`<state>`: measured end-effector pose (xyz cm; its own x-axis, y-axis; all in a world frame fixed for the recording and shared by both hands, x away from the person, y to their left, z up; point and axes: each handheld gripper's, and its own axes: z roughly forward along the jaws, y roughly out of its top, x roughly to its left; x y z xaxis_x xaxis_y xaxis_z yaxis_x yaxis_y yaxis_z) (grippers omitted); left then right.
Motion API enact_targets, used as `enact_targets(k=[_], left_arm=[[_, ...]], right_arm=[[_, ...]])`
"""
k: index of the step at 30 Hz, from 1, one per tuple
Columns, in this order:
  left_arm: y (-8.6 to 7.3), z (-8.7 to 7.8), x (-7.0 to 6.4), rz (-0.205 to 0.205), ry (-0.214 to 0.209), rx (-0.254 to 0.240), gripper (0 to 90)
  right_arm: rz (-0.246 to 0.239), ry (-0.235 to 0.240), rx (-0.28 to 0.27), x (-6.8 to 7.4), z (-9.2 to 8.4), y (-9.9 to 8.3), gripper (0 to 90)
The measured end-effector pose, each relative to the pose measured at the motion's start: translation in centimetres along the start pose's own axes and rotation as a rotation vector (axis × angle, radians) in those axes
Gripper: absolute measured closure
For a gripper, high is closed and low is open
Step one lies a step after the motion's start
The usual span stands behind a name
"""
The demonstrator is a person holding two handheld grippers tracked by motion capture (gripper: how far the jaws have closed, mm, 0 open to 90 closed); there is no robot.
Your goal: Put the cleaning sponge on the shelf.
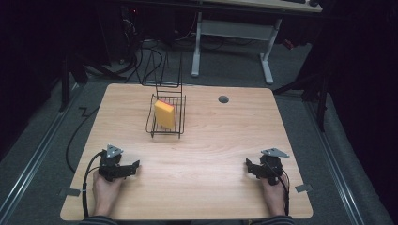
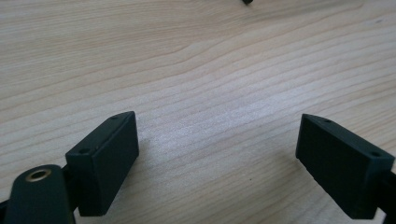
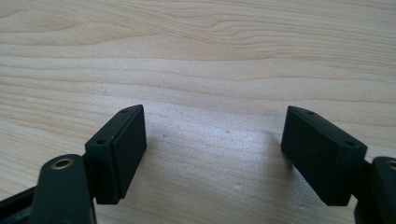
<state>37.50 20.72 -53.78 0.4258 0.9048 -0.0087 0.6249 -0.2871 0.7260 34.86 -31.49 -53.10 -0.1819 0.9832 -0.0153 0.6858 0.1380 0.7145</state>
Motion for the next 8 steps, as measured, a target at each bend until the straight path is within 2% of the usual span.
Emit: enact_targets(k=[8], left_arm=[[-0.02,-0.01,-0.22,-0.008,0.002,-0.002,14.3]], right_arm=[[-0.002,0.000,-0.003,-0.01,0.02,-0.01,22.5]])
